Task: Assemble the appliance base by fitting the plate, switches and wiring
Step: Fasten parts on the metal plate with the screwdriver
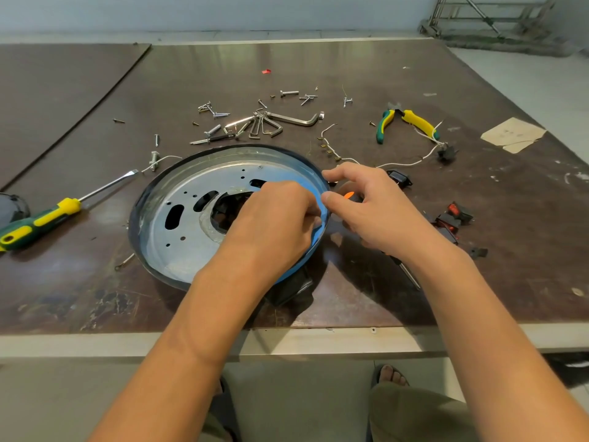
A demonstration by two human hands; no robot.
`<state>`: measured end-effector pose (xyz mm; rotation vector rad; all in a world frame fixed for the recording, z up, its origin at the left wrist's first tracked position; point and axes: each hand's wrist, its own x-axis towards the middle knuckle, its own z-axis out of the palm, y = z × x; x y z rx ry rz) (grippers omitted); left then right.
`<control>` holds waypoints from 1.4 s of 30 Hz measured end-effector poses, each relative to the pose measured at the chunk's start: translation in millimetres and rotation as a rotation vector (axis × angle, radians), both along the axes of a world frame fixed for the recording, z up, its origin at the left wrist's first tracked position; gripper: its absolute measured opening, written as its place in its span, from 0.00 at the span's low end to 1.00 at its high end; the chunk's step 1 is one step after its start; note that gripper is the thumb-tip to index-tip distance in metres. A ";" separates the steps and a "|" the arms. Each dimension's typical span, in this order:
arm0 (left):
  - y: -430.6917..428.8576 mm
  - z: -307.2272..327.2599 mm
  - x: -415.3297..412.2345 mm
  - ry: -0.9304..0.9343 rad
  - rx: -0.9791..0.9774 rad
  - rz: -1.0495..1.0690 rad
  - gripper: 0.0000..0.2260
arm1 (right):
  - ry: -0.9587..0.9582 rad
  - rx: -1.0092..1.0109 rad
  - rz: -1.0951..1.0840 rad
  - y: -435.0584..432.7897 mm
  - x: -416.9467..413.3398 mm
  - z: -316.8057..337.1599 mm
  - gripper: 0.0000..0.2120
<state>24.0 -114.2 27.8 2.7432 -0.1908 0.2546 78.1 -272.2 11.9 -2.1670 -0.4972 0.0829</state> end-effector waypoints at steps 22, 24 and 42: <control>3.4 1.2 -2.9 -0.026 -0.030 0.009 0.06 | -0.004 -0.029 0.022 -1.6 0.4 -1.7 0.16; 4.2 2.1 -3.2 -0.021 -0.038 0.022 0.06 | 0.013 -0.042 0.038 -3.5 0.4 0.1 0.17; 23.1 6.3 -12.5 0.159 -0.045 -0.132 0.12 | -0.001 1.148 0.116 -1.2 -7.3 55.1 0.15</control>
